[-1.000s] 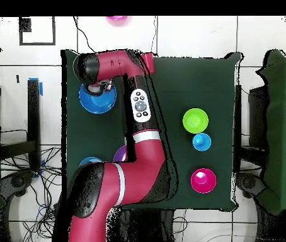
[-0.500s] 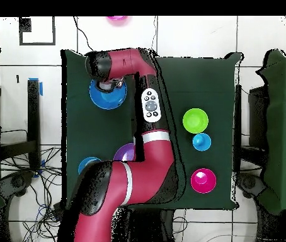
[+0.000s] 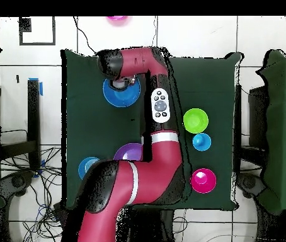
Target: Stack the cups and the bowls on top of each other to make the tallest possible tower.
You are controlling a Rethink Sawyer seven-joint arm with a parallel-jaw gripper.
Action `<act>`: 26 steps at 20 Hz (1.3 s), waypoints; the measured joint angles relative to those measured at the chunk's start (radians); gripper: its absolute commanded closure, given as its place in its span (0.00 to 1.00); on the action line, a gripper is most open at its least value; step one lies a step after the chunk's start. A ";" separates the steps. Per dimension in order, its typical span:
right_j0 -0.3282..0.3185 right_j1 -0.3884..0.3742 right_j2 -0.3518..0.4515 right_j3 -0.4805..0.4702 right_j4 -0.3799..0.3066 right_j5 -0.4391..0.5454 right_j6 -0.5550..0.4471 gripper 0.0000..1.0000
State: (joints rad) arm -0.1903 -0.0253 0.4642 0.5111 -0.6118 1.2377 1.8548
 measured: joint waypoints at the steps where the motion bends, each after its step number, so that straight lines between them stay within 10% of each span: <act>1: -0.002 0.003 -0.011 -0.011 -0.007 0.000 -0.035 1.00; 16: -0.051 0.020 -0.034 -0.034 0.025 0.097 -0.083 1.00; 26: -0.118 0.022 -0.031 0.067 0.263 0.409 -0.083 1.00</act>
State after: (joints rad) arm -0.3088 -0.0037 0.4328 0.5781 -0.3483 1.6464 1.7718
